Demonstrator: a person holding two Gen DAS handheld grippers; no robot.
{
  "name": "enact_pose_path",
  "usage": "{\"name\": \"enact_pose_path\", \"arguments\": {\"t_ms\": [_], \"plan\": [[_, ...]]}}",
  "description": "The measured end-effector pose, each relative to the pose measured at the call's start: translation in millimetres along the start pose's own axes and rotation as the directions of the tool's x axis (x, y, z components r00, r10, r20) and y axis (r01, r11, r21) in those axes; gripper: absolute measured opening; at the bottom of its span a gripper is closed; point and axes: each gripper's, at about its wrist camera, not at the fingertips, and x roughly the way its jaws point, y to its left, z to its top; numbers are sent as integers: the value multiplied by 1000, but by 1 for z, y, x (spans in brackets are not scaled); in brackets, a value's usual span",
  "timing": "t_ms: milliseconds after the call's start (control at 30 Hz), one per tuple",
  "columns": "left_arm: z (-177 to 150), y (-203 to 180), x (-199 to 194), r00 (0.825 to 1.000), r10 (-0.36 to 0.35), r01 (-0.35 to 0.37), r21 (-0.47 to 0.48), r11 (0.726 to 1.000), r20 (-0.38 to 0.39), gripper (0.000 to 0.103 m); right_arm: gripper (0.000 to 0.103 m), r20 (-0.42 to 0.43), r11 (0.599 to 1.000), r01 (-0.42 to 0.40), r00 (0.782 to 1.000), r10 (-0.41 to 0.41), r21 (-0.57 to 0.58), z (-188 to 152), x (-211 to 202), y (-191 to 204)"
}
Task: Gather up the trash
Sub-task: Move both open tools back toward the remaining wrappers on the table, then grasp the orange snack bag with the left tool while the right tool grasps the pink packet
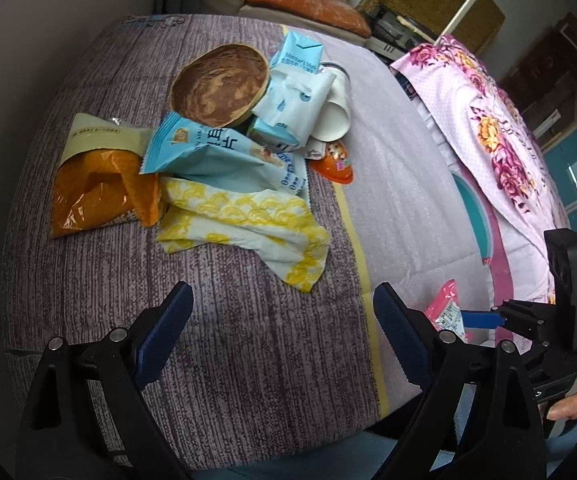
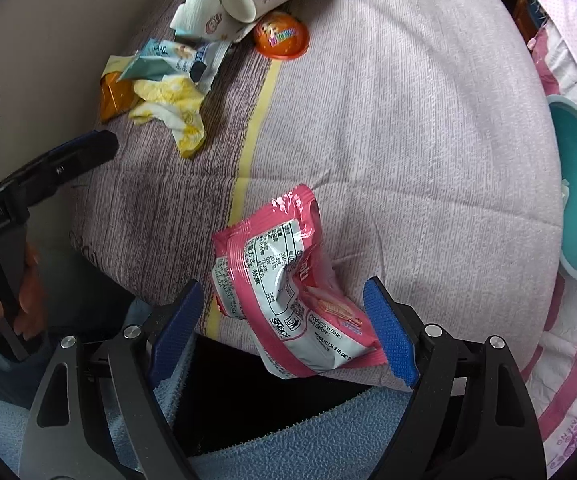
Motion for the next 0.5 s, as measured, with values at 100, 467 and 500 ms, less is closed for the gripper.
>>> {"name": "enact_pose_path", "arguments": {"t_ms": [100, 467, 500], "plan": [[-1, 10, 2, 1000, 7, -7, -38, 999, -2, 92, 78, -15, 1000, 4, 1000, -3, 17, -2, 8, -5], [8, 37, -6, 998, 51, -49, -79, 996, 30, 92, 32, 43, 997, -72, 997, 71, 19, 9, 13, -4], [10, 42, -10, 997, 69, -66, -75, 995, 41, 92, 32, 56, 996, -80, 995, 79, 27, 13, 9, -6]]}}
